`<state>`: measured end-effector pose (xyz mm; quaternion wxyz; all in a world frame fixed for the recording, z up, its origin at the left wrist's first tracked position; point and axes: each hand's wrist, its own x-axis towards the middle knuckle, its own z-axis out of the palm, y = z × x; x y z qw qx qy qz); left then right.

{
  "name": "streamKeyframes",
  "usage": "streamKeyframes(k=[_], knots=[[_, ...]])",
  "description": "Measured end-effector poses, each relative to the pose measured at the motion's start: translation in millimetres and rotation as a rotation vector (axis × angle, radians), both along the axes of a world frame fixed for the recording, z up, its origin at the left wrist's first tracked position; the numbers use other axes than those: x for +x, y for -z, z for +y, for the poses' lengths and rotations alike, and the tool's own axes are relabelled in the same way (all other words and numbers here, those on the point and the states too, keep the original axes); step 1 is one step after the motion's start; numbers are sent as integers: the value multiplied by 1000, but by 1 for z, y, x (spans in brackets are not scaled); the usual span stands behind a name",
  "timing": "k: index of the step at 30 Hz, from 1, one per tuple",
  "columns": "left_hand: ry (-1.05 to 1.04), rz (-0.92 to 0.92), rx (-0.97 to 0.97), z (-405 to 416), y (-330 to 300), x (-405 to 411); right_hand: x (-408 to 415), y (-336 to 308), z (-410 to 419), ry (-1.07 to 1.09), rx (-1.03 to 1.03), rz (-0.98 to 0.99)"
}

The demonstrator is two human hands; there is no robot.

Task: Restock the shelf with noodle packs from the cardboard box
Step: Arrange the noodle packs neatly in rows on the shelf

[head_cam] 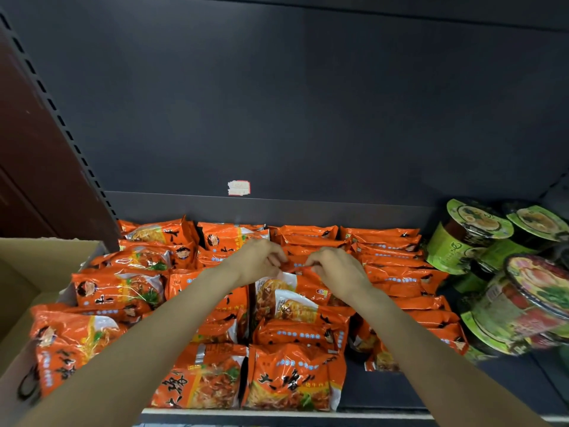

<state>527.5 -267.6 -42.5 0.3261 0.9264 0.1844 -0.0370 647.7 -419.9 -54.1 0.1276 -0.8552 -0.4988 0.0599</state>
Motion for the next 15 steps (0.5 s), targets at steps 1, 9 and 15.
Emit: streamKeyframes(k=[1,9,15], knots=[[1,47,41,4,2,-3,2,1,-2,27,32,15],[-36,-15,113,7,5,-10,7,-2,-10,203,318,277],[-46,-20,147,5,4,-6,18,-5,-19,293,-169,46]])
